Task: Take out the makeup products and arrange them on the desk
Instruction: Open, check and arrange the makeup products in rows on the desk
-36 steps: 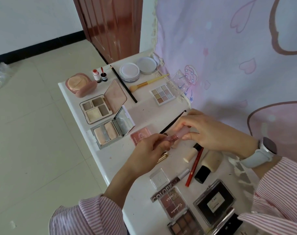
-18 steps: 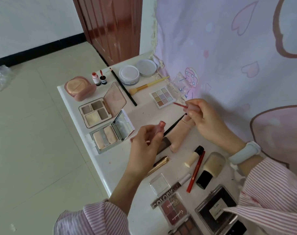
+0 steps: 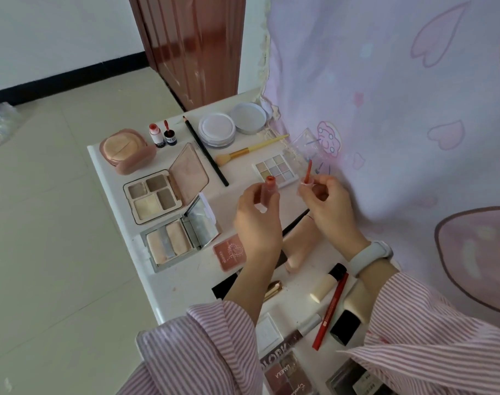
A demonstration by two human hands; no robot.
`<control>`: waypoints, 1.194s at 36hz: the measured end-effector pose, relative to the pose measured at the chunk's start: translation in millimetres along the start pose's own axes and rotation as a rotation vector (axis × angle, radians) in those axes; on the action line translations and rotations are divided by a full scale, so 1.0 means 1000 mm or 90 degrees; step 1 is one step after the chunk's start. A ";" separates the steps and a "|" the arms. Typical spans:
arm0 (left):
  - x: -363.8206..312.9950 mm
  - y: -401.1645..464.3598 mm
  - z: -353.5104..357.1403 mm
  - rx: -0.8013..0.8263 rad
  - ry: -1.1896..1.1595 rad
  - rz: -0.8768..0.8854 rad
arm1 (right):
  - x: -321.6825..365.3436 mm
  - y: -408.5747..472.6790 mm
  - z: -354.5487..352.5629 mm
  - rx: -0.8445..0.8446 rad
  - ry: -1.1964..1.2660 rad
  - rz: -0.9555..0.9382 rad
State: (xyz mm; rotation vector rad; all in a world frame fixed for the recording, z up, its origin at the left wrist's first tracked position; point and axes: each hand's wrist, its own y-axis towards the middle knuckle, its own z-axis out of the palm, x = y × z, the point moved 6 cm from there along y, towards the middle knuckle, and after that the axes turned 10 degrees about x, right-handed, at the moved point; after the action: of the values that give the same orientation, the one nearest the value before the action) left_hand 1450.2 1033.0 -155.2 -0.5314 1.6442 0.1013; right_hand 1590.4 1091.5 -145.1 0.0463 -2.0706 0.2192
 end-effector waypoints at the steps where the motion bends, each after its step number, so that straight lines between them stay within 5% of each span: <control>1: 0.002 0.004 -0.001 -0.014 0.007 0.003 | -0.001 0.001 0.001 0.005 -0.019 -0.005; 12: 0.012 0.028 -0.003 -0.062 0.091 -0.039 | -0.003 0.007 0.026 0.056 -0.313 -0.077; 26: 0.008 0.024 -0.005 -0.025 0.091 -0.059 | -0.001 0.002 0.035 0.070 -0.351 -0.025; 36: -0.016 -0.030 -0.003 0.042 0.243 0.132 | -0.006 -0.024 0.002 0.027 -0.338 -0.123; 43: -0.007 -0.063 -0.011 0.067 0.274 0.204 | -0.019 -0.046 -0.002 0.190 -0.636 -0.199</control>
State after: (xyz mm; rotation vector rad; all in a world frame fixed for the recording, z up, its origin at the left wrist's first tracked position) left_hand 1465.2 975.3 -131.4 -0.2118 2.1355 0.1422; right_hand 1606.8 1045.0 -154.3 0.7952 -2.9457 0.3546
